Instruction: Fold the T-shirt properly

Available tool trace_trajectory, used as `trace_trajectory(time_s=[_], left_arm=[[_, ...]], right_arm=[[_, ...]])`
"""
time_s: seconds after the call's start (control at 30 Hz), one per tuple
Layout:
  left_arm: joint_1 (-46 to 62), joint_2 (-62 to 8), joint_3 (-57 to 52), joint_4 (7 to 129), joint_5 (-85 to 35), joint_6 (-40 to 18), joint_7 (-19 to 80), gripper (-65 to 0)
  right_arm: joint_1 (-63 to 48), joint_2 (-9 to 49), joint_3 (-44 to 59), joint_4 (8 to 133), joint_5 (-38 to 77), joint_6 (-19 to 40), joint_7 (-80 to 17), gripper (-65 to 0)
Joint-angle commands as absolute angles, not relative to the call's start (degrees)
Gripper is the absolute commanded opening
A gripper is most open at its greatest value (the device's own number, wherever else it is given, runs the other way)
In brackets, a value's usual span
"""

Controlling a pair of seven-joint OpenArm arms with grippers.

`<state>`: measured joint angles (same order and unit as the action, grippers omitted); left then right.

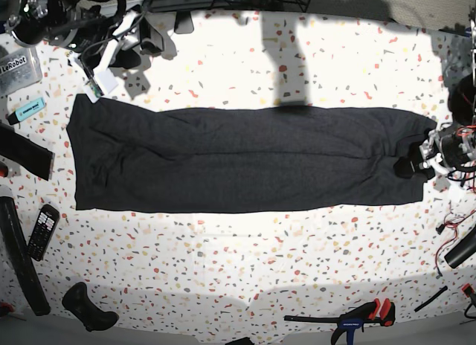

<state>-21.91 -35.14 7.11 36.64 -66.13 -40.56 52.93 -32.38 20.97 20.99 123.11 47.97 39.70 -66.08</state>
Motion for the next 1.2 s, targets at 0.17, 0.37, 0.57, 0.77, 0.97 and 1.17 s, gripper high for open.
trace_trajectory(time_s=[0.17,0.37,0.57,0.77,0.97,1.17], left_arm=[[-21.85,-36.99,7.11,36.84,-64.60,-40.00,55.55,-40.0],[-21.91,-37.06,7.11,36.84,-64.60,-40.00,52.64,-62.6],[-23.05,-37.19,5.26,36.91,-64.58,-40.00,56.25,-65.0],[-24.27,-37.15,-3.11,37.74,-68.07,-40.00,61.58,-65.0],[-23.94,-37.15,-6.07,40.69,-76.16,-40.00,69.14,-65.0],[-23.81,-36.99,-6.07,46.04,-76.55,-40.00,71.05,-65.0]], right_arm=[[-32.34,21.58,21.34,124.20,48.69,40.00,-64.69,-32.1],[-32.36,21.58,21.34,124.20,48.69,40.00,-64.71,-32.1],[-32.38,21.56,21.34,124.20,48.69,40.00,-64.73,-32.1],[-32.36,21.56,21.34,124.20,48.69,40.00,-64.51,-32.1],[-32.36,21.56,21.34,124.20,48.66,40.00,-64.36,-32.1],[-32.36,21.56,21.34,124.20,48.66,40.00,-64.34,-32.1]])
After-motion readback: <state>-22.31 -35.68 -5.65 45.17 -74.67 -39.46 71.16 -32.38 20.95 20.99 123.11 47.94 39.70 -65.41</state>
